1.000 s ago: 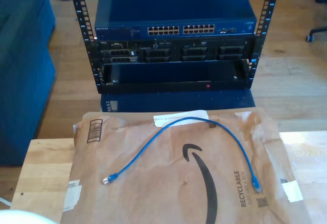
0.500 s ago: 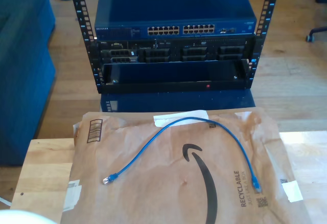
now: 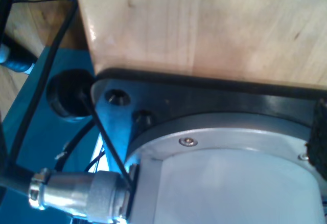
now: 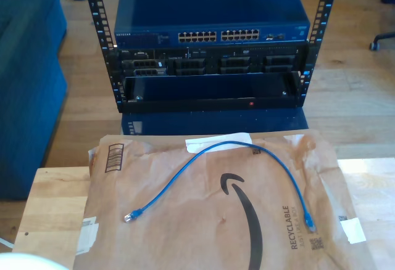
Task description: Grab the cable and plug it in
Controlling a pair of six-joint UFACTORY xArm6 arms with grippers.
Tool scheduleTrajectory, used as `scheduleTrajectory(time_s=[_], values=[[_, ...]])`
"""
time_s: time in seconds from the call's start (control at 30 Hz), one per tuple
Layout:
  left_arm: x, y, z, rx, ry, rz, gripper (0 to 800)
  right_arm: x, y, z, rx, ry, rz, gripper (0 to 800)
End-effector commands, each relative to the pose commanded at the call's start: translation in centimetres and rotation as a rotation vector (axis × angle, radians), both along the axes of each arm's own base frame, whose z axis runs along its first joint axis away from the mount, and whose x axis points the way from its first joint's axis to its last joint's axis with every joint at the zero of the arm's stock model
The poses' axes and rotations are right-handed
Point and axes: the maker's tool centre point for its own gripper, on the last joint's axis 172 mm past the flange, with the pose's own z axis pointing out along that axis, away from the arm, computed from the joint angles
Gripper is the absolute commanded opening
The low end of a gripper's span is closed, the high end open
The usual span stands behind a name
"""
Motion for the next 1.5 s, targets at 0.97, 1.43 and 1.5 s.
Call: scheduleTrajectory(time_s=[0.97,1.43,1.5], values=[[-0.1,-0.2,0.1,-0.012,0.001,-0.003,798,1.4,-1.0,1.2,-0.037,-0.054,-0.065,798],[-0.3,4.1,7.8,-0.025,0.017,0.038,798,5.1,-6.3,9.8,-0.147,-0.126,-0.310,798],[1.1,5.4,8.8,0.000,-0.015,0.051,798,7.4,-7.0,11.1,-0.183,-0.151,-0.330,798]])
